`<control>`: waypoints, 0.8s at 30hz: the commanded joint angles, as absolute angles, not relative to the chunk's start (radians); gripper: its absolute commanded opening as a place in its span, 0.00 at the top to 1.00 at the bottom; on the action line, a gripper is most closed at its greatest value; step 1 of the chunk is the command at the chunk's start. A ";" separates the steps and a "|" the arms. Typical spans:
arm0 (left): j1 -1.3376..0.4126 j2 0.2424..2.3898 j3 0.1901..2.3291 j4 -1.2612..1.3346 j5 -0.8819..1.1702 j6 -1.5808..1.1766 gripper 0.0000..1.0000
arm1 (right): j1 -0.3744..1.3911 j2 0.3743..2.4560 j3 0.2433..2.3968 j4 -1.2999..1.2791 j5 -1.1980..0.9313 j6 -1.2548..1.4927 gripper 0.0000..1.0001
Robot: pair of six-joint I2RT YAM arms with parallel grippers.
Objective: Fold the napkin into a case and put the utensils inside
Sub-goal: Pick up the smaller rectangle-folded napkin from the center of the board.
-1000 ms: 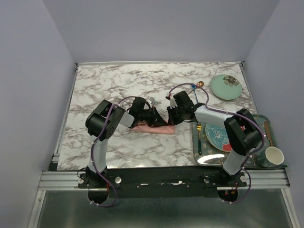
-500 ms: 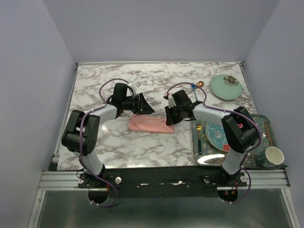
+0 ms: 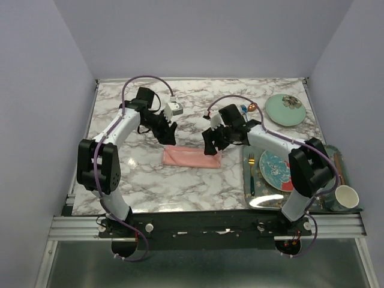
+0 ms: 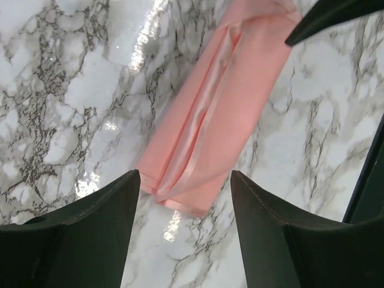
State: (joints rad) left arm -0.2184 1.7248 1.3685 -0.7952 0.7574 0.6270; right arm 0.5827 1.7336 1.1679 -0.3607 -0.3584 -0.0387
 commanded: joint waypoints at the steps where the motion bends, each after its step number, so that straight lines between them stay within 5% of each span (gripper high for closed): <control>1: -0.256 1.772 1.373 -0.917 0.727 0.887 0.23 | 0.545 1.746 1.227 -0.431 -0.434 -0.055 0.24; 6: -0.290 1.839 1.377 -0.867 0.712 0.868 0.01 | 0.494 1.772 1.250 -0.468 -0.460 -0.035 0.19; 11: -0.311 1.891 1.388 -0.769 0.698 0.839 0.07 | 0.448 1.778 1.262 -0.488 -0.492 -0.040 0.10; 24: -0.379 2.048 1.517 -0.871 0.686 0.903 0.19 | 0.390 1.805 1.318 -0.563 -0.537 -0.126 0.06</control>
State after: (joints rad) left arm -0.3588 2.0190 1.4807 -0.8177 0.6994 0.8650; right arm 0.4015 1.7779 1.2793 -0.5045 -0.4896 -0.0765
